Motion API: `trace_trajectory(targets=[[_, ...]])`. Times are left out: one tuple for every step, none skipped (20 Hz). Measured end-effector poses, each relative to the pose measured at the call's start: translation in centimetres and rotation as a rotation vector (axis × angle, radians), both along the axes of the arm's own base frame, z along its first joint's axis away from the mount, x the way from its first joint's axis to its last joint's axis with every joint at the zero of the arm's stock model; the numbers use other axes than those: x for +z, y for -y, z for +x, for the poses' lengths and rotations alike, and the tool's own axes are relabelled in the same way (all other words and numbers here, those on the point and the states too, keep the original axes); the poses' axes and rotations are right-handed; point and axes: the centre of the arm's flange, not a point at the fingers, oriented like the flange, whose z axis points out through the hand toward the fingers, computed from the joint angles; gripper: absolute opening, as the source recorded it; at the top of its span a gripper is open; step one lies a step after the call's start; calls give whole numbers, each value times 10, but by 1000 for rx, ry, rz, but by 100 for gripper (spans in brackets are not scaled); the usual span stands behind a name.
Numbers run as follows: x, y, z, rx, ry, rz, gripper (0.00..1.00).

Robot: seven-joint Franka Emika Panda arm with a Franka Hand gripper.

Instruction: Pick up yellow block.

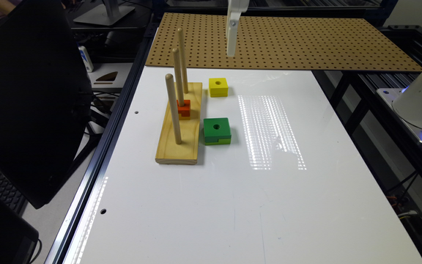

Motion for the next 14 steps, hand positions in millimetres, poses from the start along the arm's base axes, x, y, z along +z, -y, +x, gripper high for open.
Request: trace_trajectory(targets=[[0,0,2,0,1,0,100],[1,0,4,2,4,0,100],[2,0,5,2,5,-1,100],[2,-1,5,3,6,-1,100],[2,-1,5,4,6,-1,100],[2,-1,5,4,6,-1,100],[2,-1,5,4,6,-1,100],[2,-1,5,4,6,-1,100],[2,-1,5,5,5,0,100],[0,-1,5,5,3,0,100],[-3,-2,5,5,-3,1,100],[-7,-2,5,5,-7,2,100],[-13,-2,5,5,-10,3,100],[-18,-2,6,5,-11,4,100]])
